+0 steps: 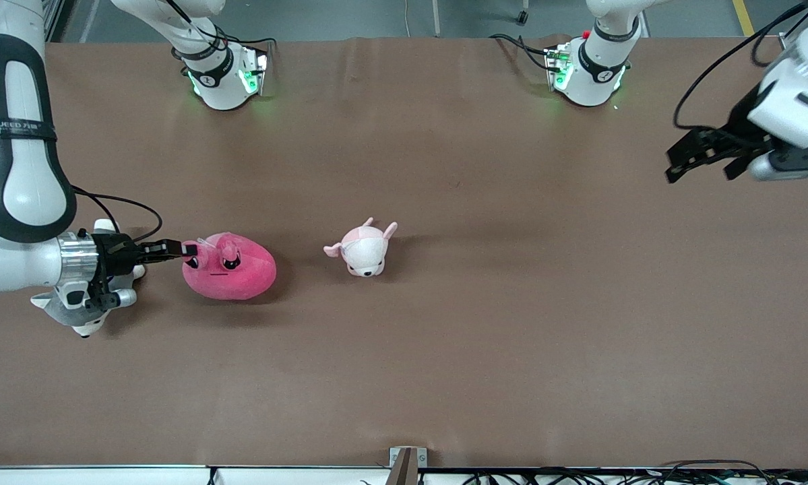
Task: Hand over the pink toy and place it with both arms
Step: 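Lower the pink plush beside the grey cat with the right gripper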
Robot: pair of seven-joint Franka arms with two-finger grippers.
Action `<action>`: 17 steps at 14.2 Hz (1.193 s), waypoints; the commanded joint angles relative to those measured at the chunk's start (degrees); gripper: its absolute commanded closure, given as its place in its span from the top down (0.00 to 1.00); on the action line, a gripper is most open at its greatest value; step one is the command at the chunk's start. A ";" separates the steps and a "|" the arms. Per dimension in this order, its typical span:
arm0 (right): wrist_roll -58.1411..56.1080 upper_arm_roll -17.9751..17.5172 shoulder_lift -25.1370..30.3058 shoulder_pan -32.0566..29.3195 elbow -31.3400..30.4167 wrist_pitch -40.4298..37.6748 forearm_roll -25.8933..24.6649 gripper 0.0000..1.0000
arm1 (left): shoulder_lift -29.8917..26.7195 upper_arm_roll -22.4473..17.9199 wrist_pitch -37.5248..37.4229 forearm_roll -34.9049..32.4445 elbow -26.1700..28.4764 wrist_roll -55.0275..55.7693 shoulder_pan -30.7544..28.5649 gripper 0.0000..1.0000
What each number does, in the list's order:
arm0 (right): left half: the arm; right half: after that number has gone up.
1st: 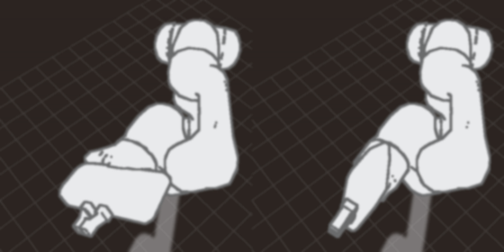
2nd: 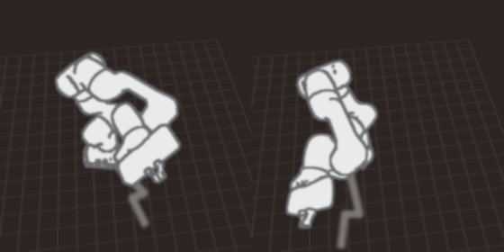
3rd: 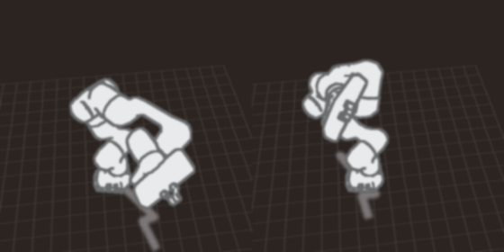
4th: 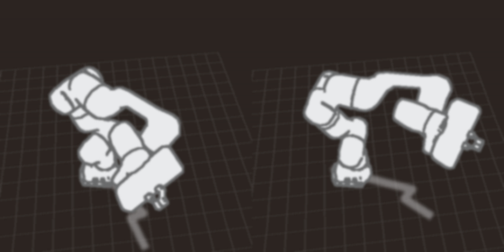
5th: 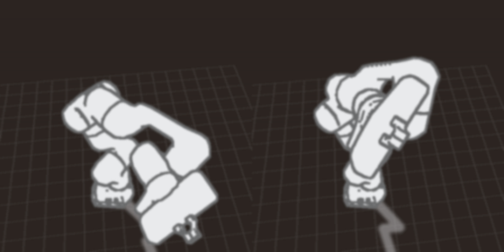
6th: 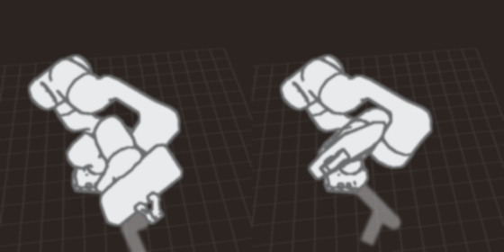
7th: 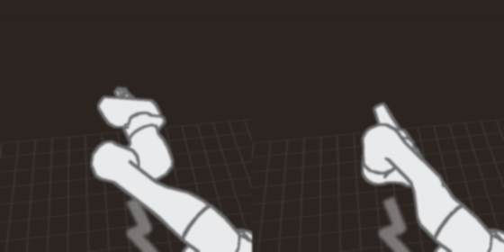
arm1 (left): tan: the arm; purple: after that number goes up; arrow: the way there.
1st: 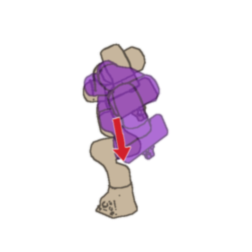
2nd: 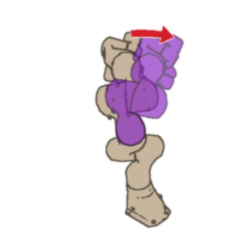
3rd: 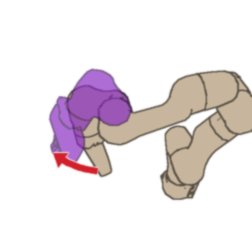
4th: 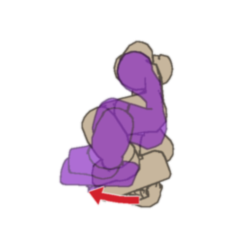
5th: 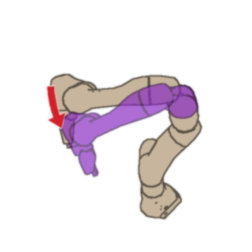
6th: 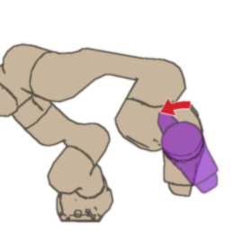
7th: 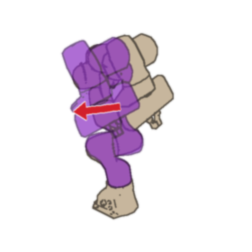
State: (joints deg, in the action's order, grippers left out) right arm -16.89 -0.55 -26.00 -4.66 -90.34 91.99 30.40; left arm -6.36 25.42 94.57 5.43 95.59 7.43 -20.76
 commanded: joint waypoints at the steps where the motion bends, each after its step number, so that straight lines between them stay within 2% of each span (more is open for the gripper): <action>1: -0.77 -0.95 -1.33 -1.23 0.69 0.03 1.15 0.00 | -1.20 0.25 -2.28 1.34 -1.19 -4.35 -3.49 1.00; 5: -0.68 -0.95 -1.95 -1.14 0.69 0.03 1.15 0.00 | 2.75 0.25 -2.29 0.64 -6.99 -4.09 -3.41 1.00; 8: -0.68 -0.95 -2.83 -1.14 0.61 0.03 1.15 0.00 | 4.77 0.25 -2.29 0.46 -8.84 -4.00 -3.23 1.00; 15: -0.95 -0.95 -4.58 -1.41 0.61 1.60 1.06 0.02 | 5.13 0.60 -2.72 -1.65 -8.67 -3.91 -3.32 1.00; 16: -0.51 -0.86 -4.76 -1.23 0.61 1.96 0.97 0.22 | 5.13 0.60 -2.72 -1.65 -8.67 -3.91 -3.15 1.00; 17: -0.16 -0.86 -4.94 -1.14 0.61 2.14 0.97 0.84 | 5.13 0.68 -2.72 -1.65 -8.67 -3.91 -3.06 1.00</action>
State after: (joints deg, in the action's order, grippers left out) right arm -17.17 -0.57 -30.18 -4.90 -90.28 93.84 30.54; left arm -1.62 25.65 93.25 5.07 88.38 3.51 -24.01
